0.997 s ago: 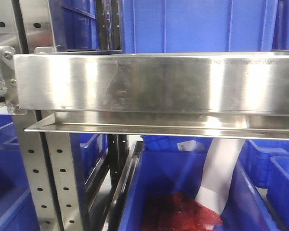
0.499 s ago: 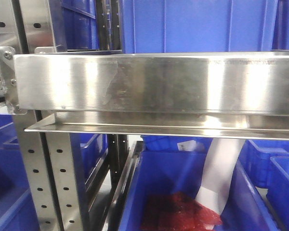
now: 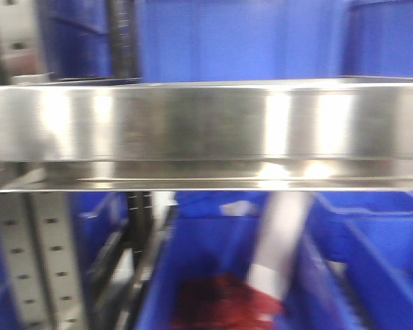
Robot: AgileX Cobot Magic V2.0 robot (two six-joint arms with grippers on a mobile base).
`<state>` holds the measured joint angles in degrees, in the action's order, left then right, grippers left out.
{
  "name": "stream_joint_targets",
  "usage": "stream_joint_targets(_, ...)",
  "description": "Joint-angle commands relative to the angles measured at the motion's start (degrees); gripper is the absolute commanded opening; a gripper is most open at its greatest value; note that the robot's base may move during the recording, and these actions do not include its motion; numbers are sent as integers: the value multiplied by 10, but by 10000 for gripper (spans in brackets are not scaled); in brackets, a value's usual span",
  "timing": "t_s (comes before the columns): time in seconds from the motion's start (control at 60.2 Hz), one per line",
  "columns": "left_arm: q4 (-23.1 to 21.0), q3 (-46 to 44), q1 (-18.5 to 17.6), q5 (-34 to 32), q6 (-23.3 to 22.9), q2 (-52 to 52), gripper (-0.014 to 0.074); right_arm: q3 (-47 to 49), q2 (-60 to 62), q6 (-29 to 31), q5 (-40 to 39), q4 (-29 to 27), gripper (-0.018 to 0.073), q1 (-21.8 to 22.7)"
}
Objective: Grab orange capacitor from left shelf to right conveyor
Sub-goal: 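Retract the right arm holding the capacitor away from the shelf, then drive the base to the red conveyor table, holding the capacitor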
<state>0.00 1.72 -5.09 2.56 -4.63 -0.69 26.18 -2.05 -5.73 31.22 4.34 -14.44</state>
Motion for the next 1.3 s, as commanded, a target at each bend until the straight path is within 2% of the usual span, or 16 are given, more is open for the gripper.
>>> stream_joint_targets(0.0, 0, -1, -3, -47, 0, -11, -105, 16, -7, 2, -53, 3, 64, 0)
stream_joint_targets(1.28, 0, -1, -3, -47, 0, -11, -105, 16, -7, 2, -53, 3, 64, 0)
